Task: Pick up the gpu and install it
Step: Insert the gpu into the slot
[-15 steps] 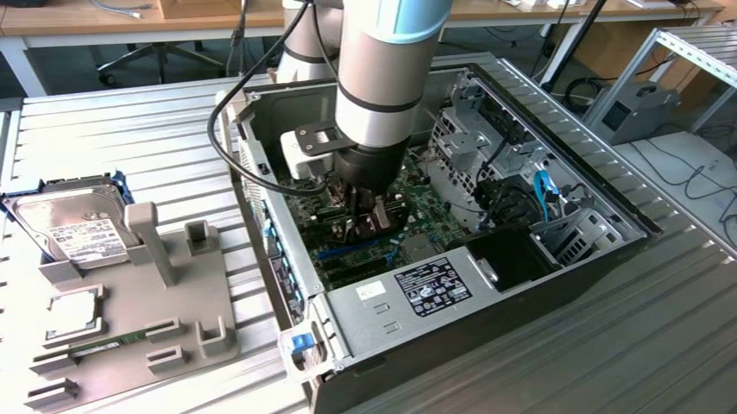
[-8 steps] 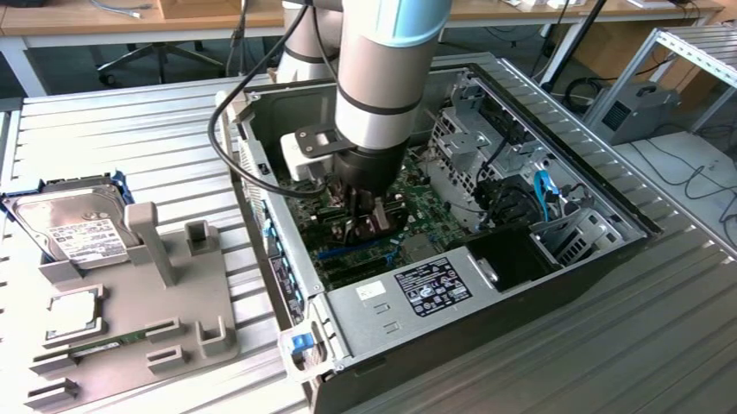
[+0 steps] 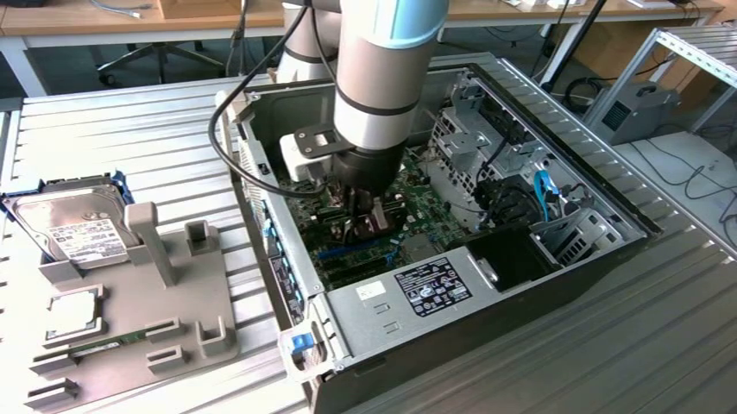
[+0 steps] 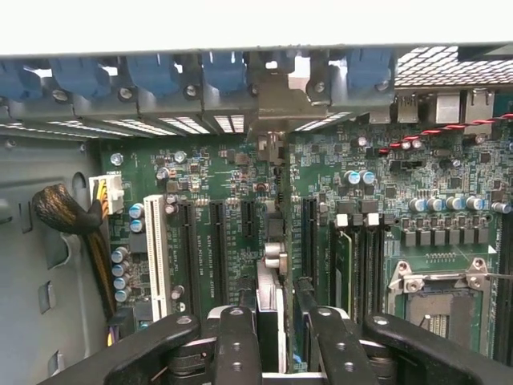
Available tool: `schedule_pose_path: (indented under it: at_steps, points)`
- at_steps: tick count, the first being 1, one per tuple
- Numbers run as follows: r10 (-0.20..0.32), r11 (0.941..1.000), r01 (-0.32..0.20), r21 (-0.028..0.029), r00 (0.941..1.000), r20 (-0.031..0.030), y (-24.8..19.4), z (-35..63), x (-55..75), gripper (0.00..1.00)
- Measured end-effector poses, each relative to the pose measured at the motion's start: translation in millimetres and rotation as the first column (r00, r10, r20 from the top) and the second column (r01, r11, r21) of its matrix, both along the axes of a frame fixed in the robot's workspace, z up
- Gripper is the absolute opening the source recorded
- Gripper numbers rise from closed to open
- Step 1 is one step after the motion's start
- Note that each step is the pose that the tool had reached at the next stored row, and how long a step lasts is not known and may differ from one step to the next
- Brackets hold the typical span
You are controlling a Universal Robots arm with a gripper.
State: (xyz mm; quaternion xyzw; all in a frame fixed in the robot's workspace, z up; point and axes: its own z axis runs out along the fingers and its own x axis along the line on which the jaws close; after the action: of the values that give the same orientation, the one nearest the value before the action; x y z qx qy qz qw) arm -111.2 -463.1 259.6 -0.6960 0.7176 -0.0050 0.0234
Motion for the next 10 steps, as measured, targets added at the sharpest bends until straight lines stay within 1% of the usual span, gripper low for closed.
schedule_pose_path:
  at_steps: [5, 10]
  points:
    - [0.000, 1.0000, 0.000, -0.0002, 1.0000, -0.0001, 0.0, -7.5, 0.0, 0.29]
    - [0.000, 1.0000, 0.000, -0.0001, 1.0000, -0.0001, 0.0, -11.1, 0.0, 0.29]
